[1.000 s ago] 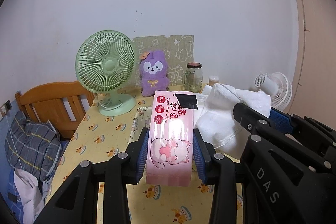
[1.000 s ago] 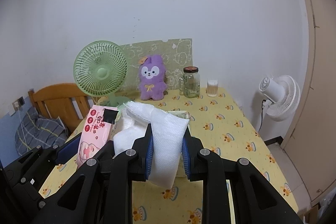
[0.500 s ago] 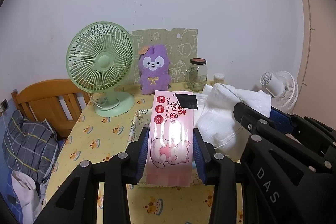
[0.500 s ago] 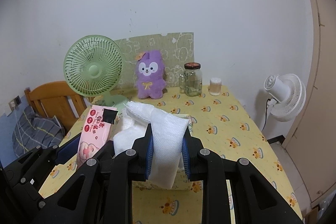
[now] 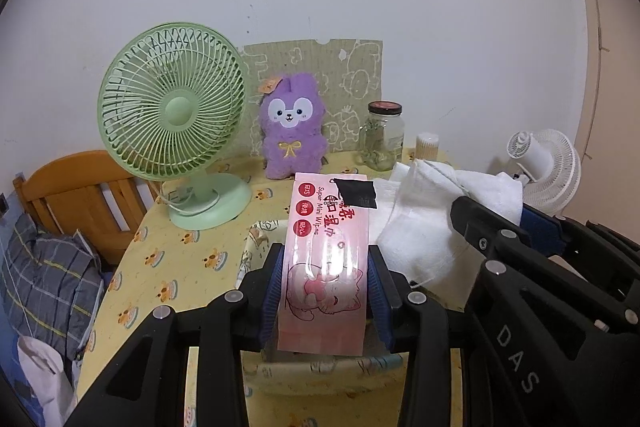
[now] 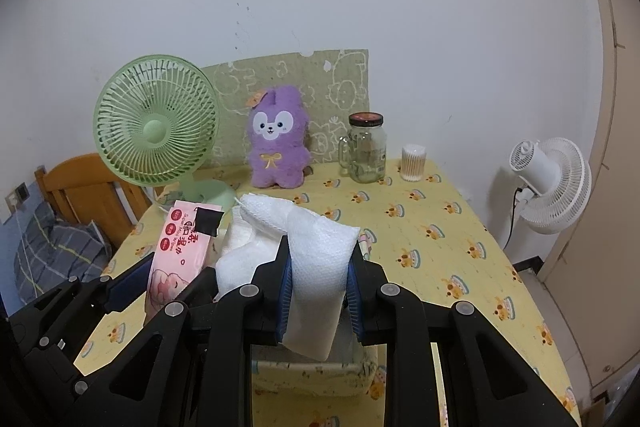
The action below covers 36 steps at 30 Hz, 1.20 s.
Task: Organize soft objects
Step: 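Lift and carry both packs over the fabric basket with both tools, then lower both packs into the basket and open both tools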
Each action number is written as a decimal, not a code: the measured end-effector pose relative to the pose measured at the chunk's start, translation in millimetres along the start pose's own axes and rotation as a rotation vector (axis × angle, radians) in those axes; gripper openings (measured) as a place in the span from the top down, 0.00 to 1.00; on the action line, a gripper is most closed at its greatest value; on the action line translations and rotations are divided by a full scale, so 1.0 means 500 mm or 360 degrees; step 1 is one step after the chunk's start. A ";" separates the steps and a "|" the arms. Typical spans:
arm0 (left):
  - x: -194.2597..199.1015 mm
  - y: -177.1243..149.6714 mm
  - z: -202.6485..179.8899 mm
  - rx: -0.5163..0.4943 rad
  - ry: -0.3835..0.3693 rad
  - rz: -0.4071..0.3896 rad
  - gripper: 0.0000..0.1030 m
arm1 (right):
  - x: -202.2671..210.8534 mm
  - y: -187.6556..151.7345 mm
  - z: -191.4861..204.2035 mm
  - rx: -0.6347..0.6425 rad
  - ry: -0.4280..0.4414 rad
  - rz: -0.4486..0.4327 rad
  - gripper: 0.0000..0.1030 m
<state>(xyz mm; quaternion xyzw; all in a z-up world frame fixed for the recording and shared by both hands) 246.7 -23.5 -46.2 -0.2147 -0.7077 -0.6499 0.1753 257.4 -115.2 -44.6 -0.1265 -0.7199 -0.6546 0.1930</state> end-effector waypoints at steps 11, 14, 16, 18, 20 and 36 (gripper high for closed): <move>-0.090 -0.014 0.017 0.0032 -0.0009 0.0105 0.60 | -0.089 -0.010 0.003 -0.0002 -0.0011 0.0068 0.74; -0.107 -0.022 0.030 0.0048 0.0013 0.0131 0.60 | -0.109 -0.017 0.010 -0.0002 0.0011 0.0088 0.74; -0.116 -0.028 0.042 0.0059 0.0044 0.0156 0.50 | -0.121 -0.021 0.016 -0.0004 0.0026 0.0096 0.74; -0.122 -0.032 0.053 0.0054 0.0083 0.0164 0.43 | -0.131 -0.022 0.022 0.0001 0.0038 0.0100 0.74; -0.127 -0.037 0.063 0.0052 0.0112 0.0178 0.41 | -0.142 -0.028 0.031 0.0004 0.0055 0.0114 0.74; -0.117 -0.058 0.075 0.0039 0.0137 0.0208 0.22 | -0.184 -0.056 0.070 -0.0002 0.0190 0.0203 0.74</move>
Point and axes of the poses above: each gripper's, at about its wrist camera, not at the fingertips, and x roughly against the way its jaws point, z to its left, y to its top, the point moved 10 cm from there along -x, roughly the way its jaws point, and after that the axes turned 9 degrees about x, right-handed, at the moved point
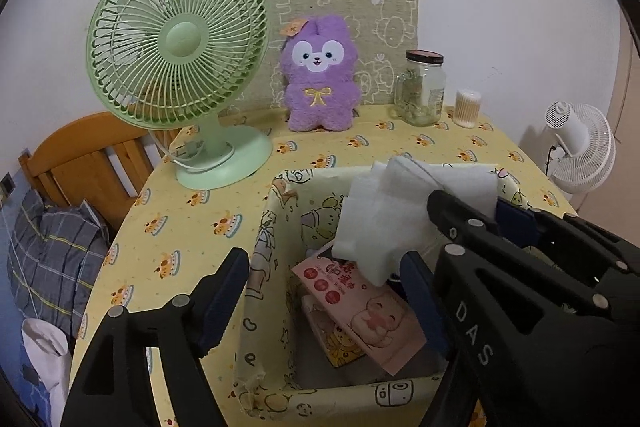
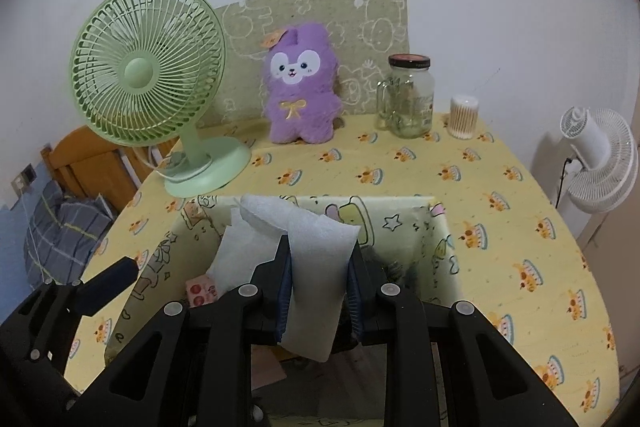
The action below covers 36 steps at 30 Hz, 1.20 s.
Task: Organize soft objects
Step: 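Lower both packs into the basket and open both tools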
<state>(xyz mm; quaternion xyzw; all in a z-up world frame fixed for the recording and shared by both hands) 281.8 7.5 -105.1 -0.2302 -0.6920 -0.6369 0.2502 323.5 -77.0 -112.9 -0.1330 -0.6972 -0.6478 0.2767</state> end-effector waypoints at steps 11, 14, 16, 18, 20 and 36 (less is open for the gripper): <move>-0.001 -0.018 0.003 -0.0009 -0.0011 0.0031 0.19 | -0.010 -0.025 0.013 0.0003 0.0045 0.0084 0.27; 0.002 -0.021 0.001 -0.0007 -0.0016 0.0033 0.17 | -0.003 -0.030 0.010 0.0000 0.0040 0.0091 0.22; 0.005 -0.021 0.002 0.0000 -0.0021 0.0033 0.17 | 0.004 -0.032 0.008 0.0004 0.0032 0.0093 0.18; 0.011 -0.021 0.002 0.0006 -0.0025 0.0029 0.16 | 0.012 -0.032 0.006 0.0012 0.0028 0.0088 0.16; 0.020 -0.021 -0.001 0.0010 -0.0035 0.0021 0.15 | 0.023 -0.031 0.004 0.0021 0.0017 0.0076 0.14; 0.128 -0.011 -0.040 0.0003 -0.0084 -0.0122 0.08 | 0.155 -0.015 -0.025 0.0016 -0.0067 -0.0088 0.03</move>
Point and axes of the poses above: each gripper's, at about its wrist camera, not at the fingertips, and x roughly against the way its jaws point, z to its left, y to its top, the point moved 10 cm from there along -x, roughly the way its jaws point, and after that the axes turned 9 degrees about x, right-handed, at the moved point
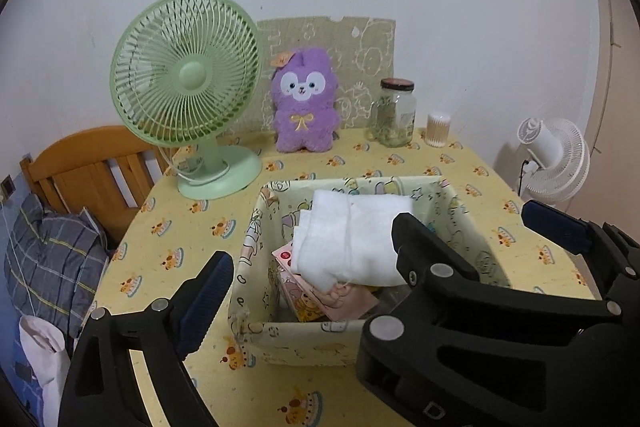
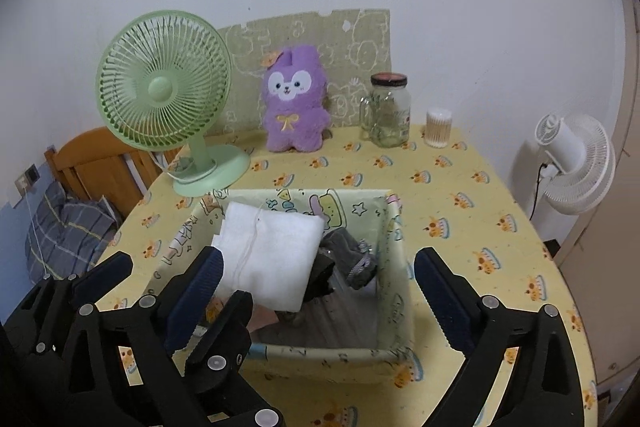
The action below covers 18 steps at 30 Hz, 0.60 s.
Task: Organize soft objects
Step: 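Withdraw both tools up and back from the basket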
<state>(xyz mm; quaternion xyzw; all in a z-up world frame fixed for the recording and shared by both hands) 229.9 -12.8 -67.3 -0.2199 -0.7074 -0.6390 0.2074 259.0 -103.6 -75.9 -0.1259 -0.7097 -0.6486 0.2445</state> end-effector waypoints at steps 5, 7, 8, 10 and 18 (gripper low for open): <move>0.042 0.004 -0.013 -0.0012 0.0000 -0.0050 0.04 | 0.051 0.003 -0.008 0.0003 -0.0017 -0.0056 0.01; 0.061 0.006 -0.017 -0.0020 -0.0004 -0.0073 0.03 | 0.074 0.002 -0.014 0.0002 -0.0030 -0.0076 0.01; 0.068 0.006 -0.018 -0.0021 -0.0006 -0.0081 0.02 | 0.082 0.001 -0.016 -0.0002 -0.0034 -0.0084 0.01; 0.085 0.006 -0.021 -0.0022 -0.0012 -0.0096 0.01 | 0.102 0.000 -0.023 -0.0013 -0.0044 -0.0100 0.01; 0.160 0.010 -0.008 0.0023 -0.0018 -0.0171 0.00 | 0.190 -0.001 -0.044 -0.0017 -0.0091 -0.0179 0.01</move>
Point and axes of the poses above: each gripper's, at about its wrist camera, not at the fingertips, and x roughly against the way its jaws point, z to its left, y to its top, the point moved 10 cm from there along -x, roughly the way its jaws point, and after that the axes turned 9 degrees about x, right-handed, at the moved point
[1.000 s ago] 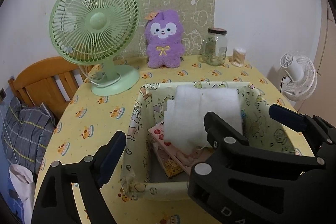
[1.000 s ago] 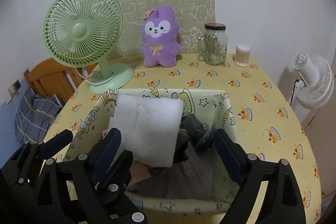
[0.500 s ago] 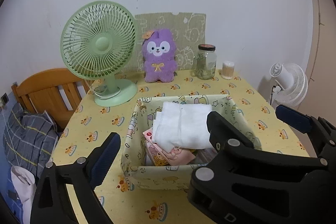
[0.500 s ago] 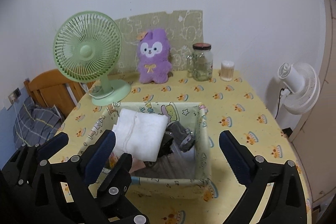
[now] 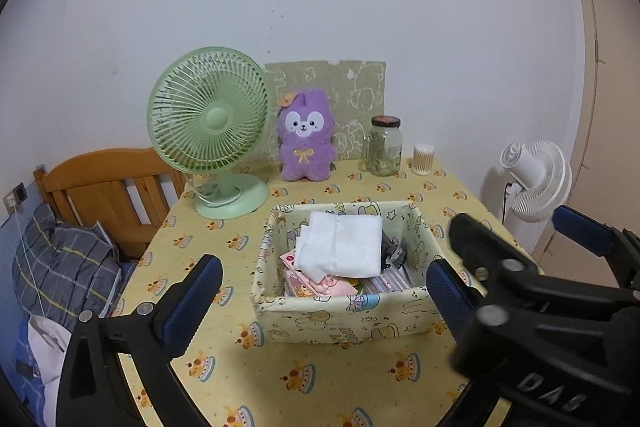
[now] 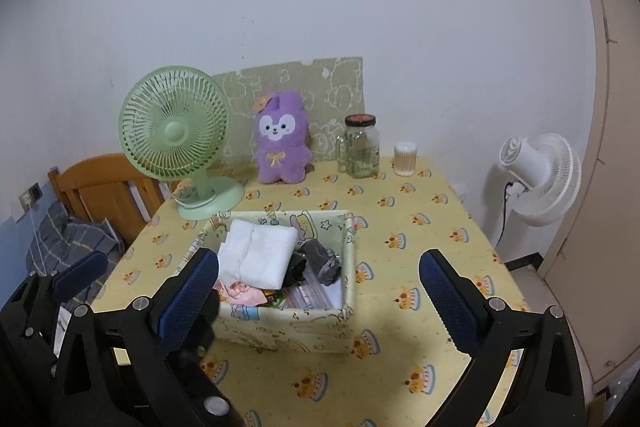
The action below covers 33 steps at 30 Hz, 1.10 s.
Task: Organize soft objects
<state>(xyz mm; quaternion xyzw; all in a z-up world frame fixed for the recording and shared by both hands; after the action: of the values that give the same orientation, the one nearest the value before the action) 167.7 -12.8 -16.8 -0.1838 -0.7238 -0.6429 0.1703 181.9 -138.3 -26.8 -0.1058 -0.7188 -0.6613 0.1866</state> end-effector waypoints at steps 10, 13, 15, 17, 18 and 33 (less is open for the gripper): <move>0.089 0.008 0.034 0.0073 0.0015 -0.0092 0.00 | 0.110 0.015 -0.012 0.0037 -0.0050 -0.0136 0.00; 0.109 0.007 0.039 0.0077 0.0026 -0.0119 0.00 | 0.136 0.014 -0.014 0.0035 -0.0065 -0.0155 0.00; 0.124 0.005 0.045 0.0083 0.0029 -0.0136 0.00 | 0.150 0.013 -0.015 0.0037 -0.0072 -0.0165 0.00; 0.139 0.004 0.054 0.0096 0.0034 -0.0155 0.00 | 0.167 0.010 -0.016 0.0040 -0.0082 -0.0180 0.00; 0.146 0.003 0.059 0.0104 0.0038 -0.0164 0.00 | 0.176 0.008 -0.017 0.0037 -0.0090 -0.0189 0.00; 0.206 -0.013 0.089 0.0157 0.0042 -0.0232 0.00 | 0.231 -0.023 -0.030 0.0018 -0.0120 -0.0212 0.00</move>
<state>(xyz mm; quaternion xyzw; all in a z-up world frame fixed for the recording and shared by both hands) 74.0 35.6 22.2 -0.1136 -0.7638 -0.6194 0.1414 74.6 -165.4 10.6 -0.0815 -0.7345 -0.6637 0.1157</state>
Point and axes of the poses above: each gripper's, at about its wrist camera, not at the fingertips, and x roughly against the way its jaws point, z to its left, y to its top, the point moved 10 cm from there along -x, roughly the way its jaws point, and after that the axes turned 9 degrees about x, right-handed, at the moved point
